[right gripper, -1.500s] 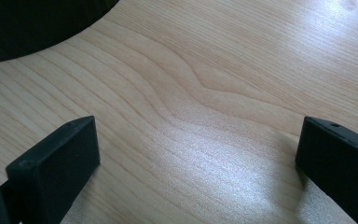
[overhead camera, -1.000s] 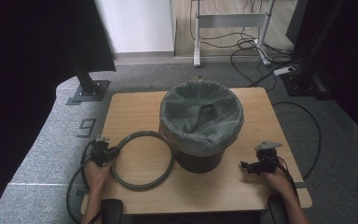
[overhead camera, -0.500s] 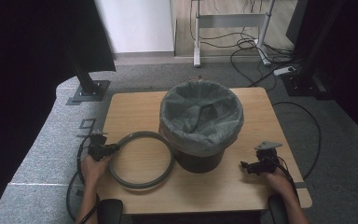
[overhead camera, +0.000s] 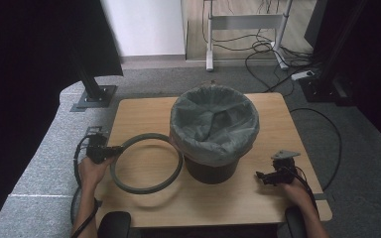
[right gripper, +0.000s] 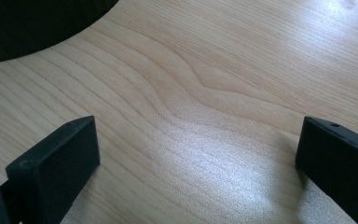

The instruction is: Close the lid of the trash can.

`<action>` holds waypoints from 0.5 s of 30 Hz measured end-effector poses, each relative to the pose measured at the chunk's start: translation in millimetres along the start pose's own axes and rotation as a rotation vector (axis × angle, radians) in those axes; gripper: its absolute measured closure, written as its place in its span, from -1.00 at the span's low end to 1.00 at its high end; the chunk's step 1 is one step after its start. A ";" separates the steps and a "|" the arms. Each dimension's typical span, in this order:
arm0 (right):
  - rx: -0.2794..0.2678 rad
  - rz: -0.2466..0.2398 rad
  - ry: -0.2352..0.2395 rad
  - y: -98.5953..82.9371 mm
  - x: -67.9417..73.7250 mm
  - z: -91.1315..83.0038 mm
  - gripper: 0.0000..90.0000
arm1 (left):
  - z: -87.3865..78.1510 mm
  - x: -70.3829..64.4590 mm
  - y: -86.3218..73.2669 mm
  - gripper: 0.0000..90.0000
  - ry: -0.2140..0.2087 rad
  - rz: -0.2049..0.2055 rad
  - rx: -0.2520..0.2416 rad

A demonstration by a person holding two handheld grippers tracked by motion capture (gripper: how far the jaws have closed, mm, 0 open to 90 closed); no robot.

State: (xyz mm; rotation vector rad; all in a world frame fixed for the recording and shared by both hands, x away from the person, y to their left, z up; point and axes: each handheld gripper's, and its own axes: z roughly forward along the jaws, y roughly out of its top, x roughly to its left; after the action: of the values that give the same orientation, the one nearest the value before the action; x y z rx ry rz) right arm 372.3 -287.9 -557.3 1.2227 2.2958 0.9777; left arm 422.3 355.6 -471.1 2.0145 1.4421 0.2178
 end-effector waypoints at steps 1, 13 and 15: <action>0.001 0.000 0.000 0.0 0.0 -0.1 -1.00 | -2.3 0.5 1.2 0.76 0.002 0.001 0.003; 0.001 -0.001 0.000 0.0 -0.1 0.0 -1.00 | -34.7 10.9 12.9 0.76 -0.007 -0.021 0.004; 0.002 -0.002 0.000 0.0 -0.1 -0.1 -1.00 | -40.1 12.5 15.0 0.76 -0.010 -0.026 0.002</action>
State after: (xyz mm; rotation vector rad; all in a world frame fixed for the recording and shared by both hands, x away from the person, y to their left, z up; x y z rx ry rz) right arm 372.3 -288.1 -557.2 1.2213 2.2973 0.9751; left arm 419.7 380.1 -433.9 1.9950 1.4620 0.1955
